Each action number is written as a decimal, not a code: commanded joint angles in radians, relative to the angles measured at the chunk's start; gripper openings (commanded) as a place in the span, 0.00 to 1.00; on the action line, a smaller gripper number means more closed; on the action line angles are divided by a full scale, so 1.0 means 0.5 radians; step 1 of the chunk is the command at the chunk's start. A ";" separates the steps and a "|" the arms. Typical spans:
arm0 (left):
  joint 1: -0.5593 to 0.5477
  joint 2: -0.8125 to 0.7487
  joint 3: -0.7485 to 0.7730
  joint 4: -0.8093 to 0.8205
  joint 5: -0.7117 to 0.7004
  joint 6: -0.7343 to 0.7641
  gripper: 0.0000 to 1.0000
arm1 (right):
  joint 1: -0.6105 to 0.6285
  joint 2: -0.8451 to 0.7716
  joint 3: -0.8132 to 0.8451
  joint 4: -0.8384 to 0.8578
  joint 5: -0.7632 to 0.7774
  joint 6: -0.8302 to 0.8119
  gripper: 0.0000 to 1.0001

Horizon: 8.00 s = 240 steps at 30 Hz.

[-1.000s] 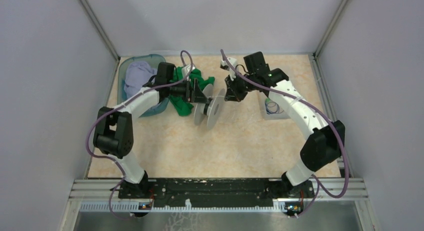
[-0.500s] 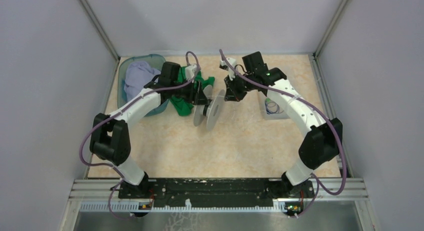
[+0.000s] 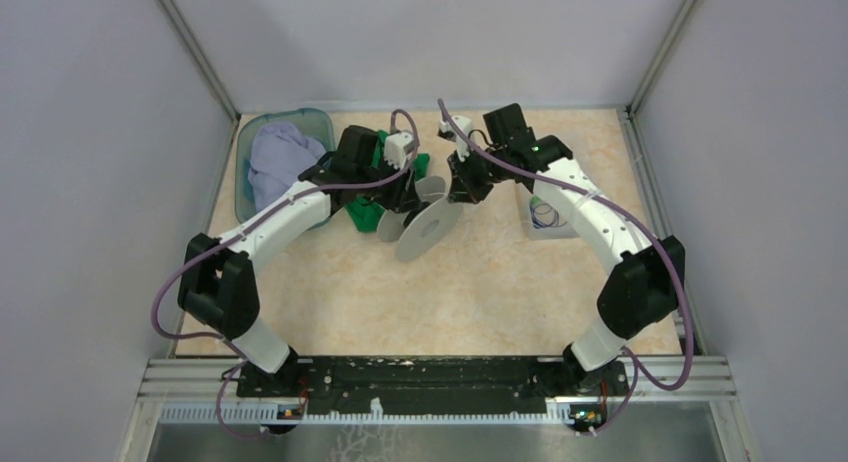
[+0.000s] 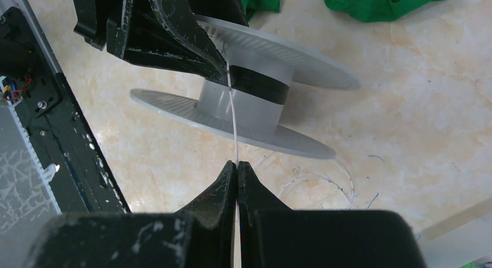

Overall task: Wrap the cables
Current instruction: Wrap the cable around the cable reel.

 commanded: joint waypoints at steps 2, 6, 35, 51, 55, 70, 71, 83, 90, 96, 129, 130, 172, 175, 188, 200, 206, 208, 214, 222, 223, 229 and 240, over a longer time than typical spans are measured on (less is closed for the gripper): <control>-0.056 -0.099 0.052 -0.044 -0.174 0.099 0.43 | 0.022 0.001 0.097 0.021 -0.003 0.009 0.00; -0.063 -0.115 0.040 -0.045 -0.205 0.117 0.42 | 0.022 -0.005 0.095 0.016 0.017 0.001 0.00; -0.211 -0.191 -0.032 0.004 -0.463 0.311 0.00 | 0.023 0.031 0.166 -0.024 0.097 0.010 0.00; -0.025 -0.400 0.020 0.030 -0.444 0.180 0.00 | -0.291 -0.065 0.234 0.056 -0.305 0.000 0.50; 0.079 -0.473 0.060 0.024 -0.371 0.137 0.00 | -0.346 -0.179 0.036 0.304 -0.314 -0.061 0.65; 0.247 -0.489 0.310 -0.140 0.052 -0.033 0.00 | -0.426 -0.326 -0.496 0.630 -0.635 -0.619 0.74; 0.251 -0.492 0.312 -0.140 0.078 -0.045 0.00 | -0.437 -0.326 -0.520 0.641 -0.675 -0.642 0.74; 0.312 -0.503 0.325 -0.123 0.308 -0.134 0.00 | -0.438 -0.174 -0.527 0.585 -0.861 -0.868 0.72; 0.359 -0.518 0.304 -0.083 0.408 -0.205 0.00 | -0.439 -0.124 -0.575 0.647 -0.838 -0.841 0.55; 0.415 -0.566 0.255 -0.023 0.455 -0.271 0.00 | -0.438 -0.178 -0.669 0.783 -0.773 -0.718 0.27; 0.601 -0.565 0.237 0.238 0.105 -0.637 0.00 | -0.243 -0.159 -0.795 1.050 -0.330 0.117 0.00; 0.599 -0.559 0.239 0.245 0.089 -0.660 0.00 | -0.226 -0.151 -0.800 1.058 -0.328 0.124 0.00; 0.523 -0.521 0.076 0.336 -0.464 -0.639 0.00 | 0.318 0.152 -0.339 0.896 -0.980 0.343 0.09; 0.495 -0.519 0.064 0.343 -0.520 -0.591 0.00 | 0.332 0.190 -0.276 0.901 -1.052 0.410 0.10; 0.376 -0.499 0.015 0.414 -0.657 -0.382 0.00 | 0.337 0.227 -0.109 1.081 -1.240 0.780 0.14; 0.199 -0.508 -0.046 0.420 -0.774 -0.123 0.00 | 0.306 0.249 0.179 1.168 -1.114 1.048 0.13; 0.147 -0.527 -0.089 0.416 -0.720 -0.034 0.00 | 0.151 0.258 0.286 1.237 -0.984 1.231 0.10; 0.120 -0.531 -0.097 0.415 -0.689 0.011 0.00 | 0.091 0.266 0.299 1.277 -0.960 1.295 0.10; 0.066 -0.553 -0.148 0.413 -0.614 0.130 0.00 | -0.082 0.300 0.318 1.303 -0.900 1.383 0.09; 0.062 -0.586 -0.147 0.400 -0.584 0.176 0.00 | -0.290 0.304 0.222 1.396 -0.947 1.432 0.10; 0.062 -0.588 -0.142 0.392 -0.578 0.171 0.00 | -0.309 0.296 0.202 1.394 -0.959 1.398 0.10; 0.086 -0.602 -0.066 0.331 -0.617 0.079 0.00 | -0.402 0.082 -0.040 1.299 -0.913 0.997 0.19; 0.181 -0.634 0.020 0.272 -0.560 -0.035 0.00 | -0.413 -0.243 -0.646 0.973 -0.434 0.231 0.66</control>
